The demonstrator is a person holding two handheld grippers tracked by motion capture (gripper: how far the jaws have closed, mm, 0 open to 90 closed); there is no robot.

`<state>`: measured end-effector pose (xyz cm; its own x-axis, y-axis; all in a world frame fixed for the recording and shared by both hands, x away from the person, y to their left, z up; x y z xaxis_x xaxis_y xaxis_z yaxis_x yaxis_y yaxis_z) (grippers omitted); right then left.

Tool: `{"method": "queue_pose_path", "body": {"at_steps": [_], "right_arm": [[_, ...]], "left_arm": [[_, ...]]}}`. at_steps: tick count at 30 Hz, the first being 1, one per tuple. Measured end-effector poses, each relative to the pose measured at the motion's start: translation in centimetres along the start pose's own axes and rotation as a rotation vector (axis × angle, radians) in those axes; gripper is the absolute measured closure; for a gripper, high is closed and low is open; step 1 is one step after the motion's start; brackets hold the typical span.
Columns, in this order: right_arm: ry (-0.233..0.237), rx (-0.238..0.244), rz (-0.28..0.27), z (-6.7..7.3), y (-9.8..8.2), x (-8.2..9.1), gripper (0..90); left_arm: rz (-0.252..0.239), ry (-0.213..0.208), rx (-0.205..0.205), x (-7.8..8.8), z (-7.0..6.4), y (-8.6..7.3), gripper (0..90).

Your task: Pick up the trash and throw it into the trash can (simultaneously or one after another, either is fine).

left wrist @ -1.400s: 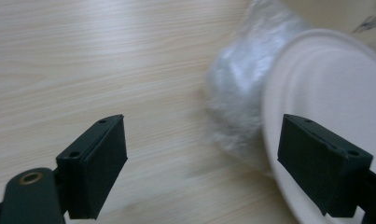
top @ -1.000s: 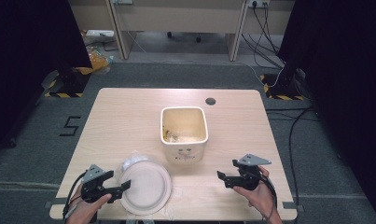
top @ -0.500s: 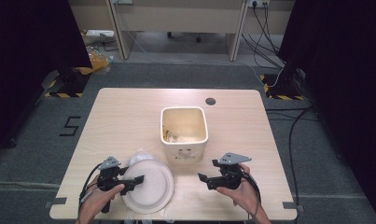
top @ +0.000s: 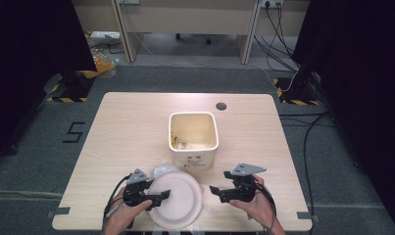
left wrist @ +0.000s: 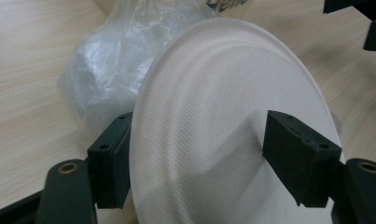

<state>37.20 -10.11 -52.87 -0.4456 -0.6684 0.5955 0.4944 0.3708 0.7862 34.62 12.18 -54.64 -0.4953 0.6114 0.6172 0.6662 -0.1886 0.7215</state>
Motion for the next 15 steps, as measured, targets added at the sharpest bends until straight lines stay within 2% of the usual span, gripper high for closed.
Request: {"method": "queue_pose_path", "body": {"at_steps": [3, 4, 6, 10, 15], "right_arm": [[-0.030, -0.034, -0.005, -1.3, -0.9, 1.0, 20.0], [-0.030, -0.034, -0.005, -1.3, -0.9, 1.0, 20.0], [-0.057, -0.065, -0.019, -2.4, -1.6, 2.2, 20.0], [-0.087, -0.095, -0.031, -3.5, -2.4, 3.6, 20.1], [-0.114, -0.125, -0.034, -4.8, -3.5, 4.7, 20.3]], "left_arm": [[0.000, 0.002, -0.016, -0.9, -1.3, 0.3, 28.0], [0.000, 0.006, -0.027, -1.3, -1.8, 0.5, 28.0], [0.001, 0.007, -0.040, -2.1, -2.7, 0.9, 28.0], [0.017, -0.009, -0.073, -3.7, -4.6, 1.6, 28.0], [0.019, -0.041, -0.126, -6.3, -7.7, 2.7, 27.9]]}}
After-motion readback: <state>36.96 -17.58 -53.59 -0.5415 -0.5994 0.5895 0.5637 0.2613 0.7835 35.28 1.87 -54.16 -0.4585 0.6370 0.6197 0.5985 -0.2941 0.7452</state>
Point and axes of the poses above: each handheld gripper's, and its own axes: x roughly backward along the jaws, y roughly out of its top, z roughly to its left, the point moved 9 cm from there along -x, roughly forward along the jaws, and after that the axes turned 2 degrees about x, right-handed, at the moved point
